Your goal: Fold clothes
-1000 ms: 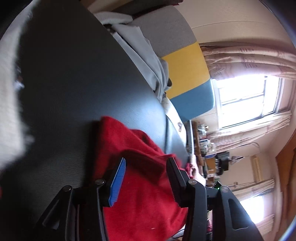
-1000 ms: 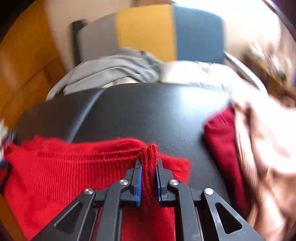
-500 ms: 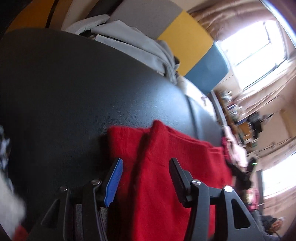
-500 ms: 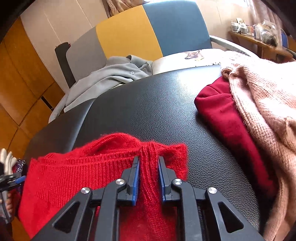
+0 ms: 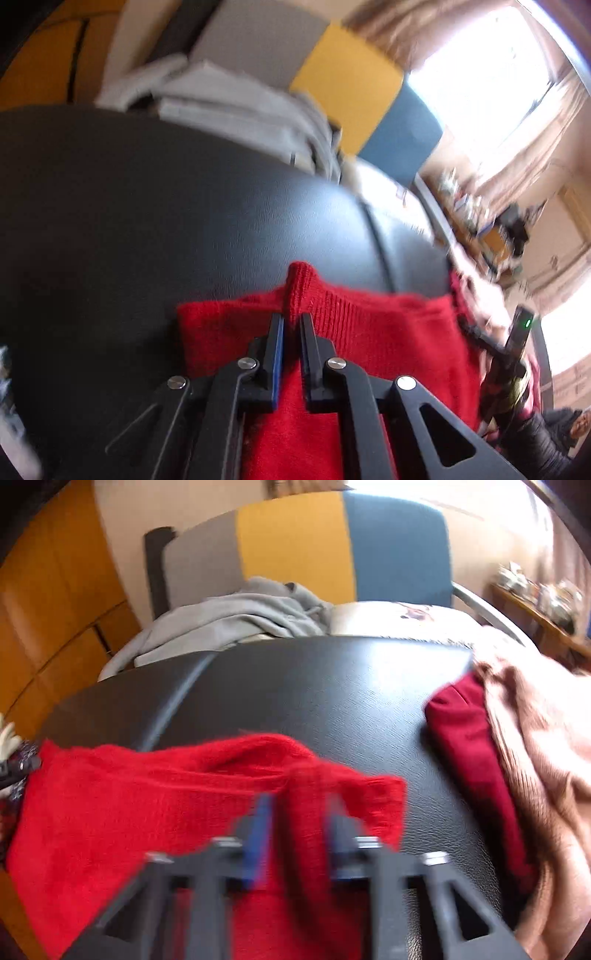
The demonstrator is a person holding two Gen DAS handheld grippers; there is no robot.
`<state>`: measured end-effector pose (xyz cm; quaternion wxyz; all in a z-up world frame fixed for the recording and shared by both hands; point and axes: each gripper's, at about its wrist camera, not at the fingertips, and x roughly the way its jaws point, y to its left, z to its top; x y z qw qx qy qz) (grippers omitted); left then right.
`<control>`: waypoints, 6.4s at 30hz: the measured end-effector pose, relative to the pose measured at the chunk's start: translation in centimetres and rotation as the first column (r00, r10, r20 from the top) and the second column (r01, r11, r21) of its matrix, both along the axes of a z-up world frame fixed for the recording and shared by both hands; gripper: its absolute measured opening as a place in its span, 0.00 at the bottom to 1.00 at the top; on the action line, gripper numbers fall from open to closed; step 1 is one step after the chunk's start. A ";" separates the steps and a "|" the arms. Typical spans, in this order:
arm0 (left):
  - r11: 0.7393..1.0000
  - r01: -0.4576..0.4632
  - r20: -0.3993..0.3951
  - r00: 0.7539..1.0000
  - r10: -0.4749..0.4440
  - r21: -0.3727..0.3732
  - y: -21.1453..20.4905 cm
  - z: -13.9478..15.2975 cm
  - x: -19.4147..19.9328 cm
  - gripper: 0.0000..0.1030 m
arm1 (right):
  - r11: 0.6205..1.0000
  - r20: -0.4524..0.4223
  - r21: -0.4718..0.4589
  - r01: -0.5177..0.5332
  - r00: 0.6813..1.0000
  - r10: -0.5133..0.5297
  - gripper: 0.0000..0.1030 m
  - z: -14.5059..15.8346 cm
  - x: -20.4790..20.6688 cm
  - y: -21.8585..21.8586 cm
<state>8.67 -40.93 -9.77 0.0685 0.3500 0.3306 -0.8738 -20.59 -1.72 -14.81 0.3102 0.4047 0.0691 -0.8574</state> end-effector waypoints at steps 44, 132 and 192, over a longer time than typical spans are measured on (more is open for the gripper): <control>0.864 0.289 0.077 0.956 -0.283 -0.412 13.1 1.6 -8.5 0.04 | 0.950 -0.104 0.054 -0.308 0.944 0.312 0.00 3.7 6.2 -12.0; 0.990 -0.069 -0.062 0.996 0.062 -0.120 10.7 1.7 17.2 0.43 | 0.973 0.068 -0.175 -0.148 0.984 0.162 1.00 1.3 14.3 -4.0; 0.995 0.078 0.104 0.992 -0.072 -0.058 12.1 -5.1 12.6 0.03 | 0.980 -0.045 -0.010 -0.197 0.980 0.196 1.00 -2.7 16.2 1.9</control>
